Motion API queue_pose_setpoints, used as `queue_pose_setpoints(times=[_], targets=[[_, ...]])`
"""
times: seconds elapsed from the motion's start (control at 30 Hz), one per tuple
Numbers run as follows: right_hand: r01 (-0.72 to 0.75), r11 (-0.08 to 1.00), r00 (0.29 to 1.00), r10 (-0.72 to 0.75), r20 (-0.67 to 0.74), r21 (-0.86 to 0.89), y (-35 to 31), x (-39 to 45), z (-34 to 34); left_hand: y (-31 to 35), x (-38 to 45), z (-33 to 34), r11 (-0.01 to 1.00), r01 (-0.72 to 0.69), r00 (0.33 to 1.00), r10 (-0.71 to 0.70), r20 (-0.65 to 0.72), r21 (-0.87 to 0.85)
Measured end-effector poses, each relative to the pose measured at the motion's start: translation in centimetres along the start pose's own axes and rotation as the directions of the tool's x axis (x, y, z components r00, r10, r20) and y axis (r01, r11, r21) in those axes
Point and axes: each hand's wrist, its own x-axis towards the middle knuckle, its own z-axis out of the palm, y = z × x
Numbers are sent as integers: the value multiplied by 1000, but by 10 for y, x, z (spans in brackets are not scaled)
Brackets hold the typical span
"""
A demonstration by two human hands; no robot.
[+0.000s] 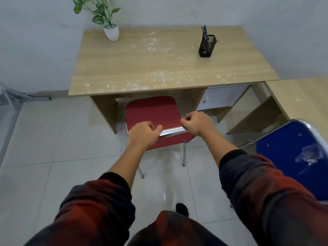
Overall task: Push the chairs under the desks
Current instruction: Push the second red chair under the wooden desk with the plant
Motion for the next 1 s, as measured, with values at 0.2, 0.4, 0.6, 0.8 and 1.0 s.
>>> queue_pose_setpoints(times=[0.2, 0.4, 0.6, 0.8, 1.0], targets=[[-96, 991, 993, 101, 55, -90, -15, 0, 5, -12, 6, -6, 997, -81, 996, 81, 36, 11], [-155, 985, 987, 158, 34, -78, -34, -14, 18, -33, 9, -21, 991, -137, 987, 136, 86, 5], [-168, 986, 986, 168, 4, -5, -56, -8, 33, -59, 31, -38, 989, -144, 984, 143, 108, 7], [-135, 989, 990, 132, 46, 63, -81, 11, 43, -80, 56, -51, 993, -110, 991, 107, 75, 36], [-95, 994, 992, 90, 84, 58, -78, 31, 34, -71, 70, -46, 994, 3, 1000, -3, 4, 106]])
